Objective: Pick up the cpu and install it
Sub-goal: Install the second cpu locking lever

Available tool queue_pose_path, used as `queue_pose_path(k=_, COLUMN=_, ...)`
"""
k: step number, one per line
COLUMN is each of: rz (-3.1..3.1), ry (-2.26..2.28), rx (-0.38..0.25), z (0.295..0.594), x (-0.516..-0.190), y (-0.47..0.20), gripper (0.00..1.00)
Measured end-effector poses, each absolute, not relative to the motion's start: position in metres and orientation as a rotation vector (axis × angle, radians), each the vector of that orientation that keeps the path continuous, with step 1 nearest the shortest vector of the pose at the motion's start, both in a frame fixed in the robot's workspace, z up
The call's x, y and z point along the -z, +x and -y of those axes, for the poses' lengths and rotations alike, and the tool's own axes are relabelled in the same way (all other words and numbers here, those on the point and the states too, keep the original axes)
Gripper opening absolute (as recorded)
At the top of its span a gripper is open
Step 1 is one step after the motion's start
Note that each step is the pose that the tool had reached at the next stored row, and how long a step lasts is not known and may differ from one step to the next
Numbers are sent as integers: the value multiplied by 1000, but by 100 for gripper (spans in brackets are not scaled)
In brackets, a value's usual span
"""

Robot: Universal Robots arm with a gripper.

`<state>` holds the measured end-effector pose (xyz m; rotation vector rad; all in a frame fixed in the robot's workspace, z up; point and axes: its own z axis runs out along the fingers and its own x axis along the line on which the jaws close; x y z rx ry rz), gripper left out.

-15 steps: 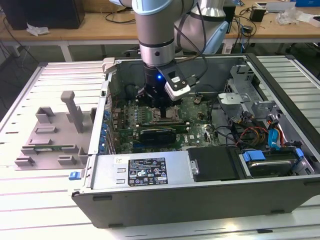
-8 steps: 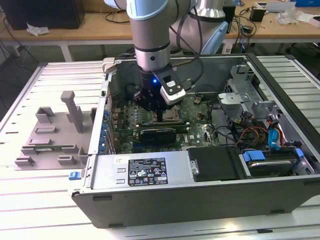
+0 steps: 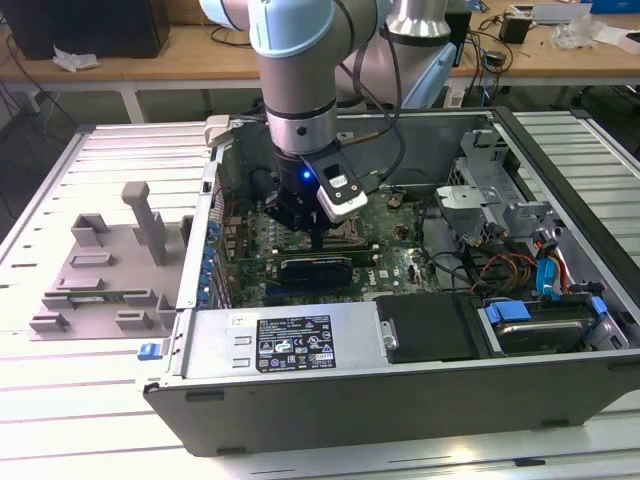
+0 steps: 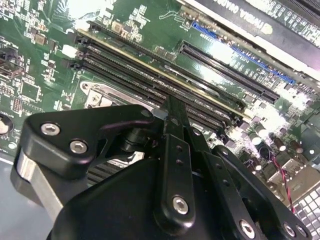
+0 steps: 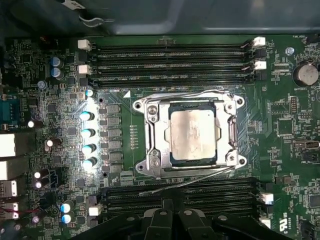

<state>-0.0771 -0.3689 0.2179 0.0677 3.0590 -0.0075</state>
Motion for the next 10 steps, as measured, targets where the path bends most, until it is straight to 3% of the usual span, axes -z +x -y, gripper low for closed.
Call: queue_pose_path(k=10, rz=-3059, ry=67, rx=8, z=369, x=-235, y=-77, gripper=11)
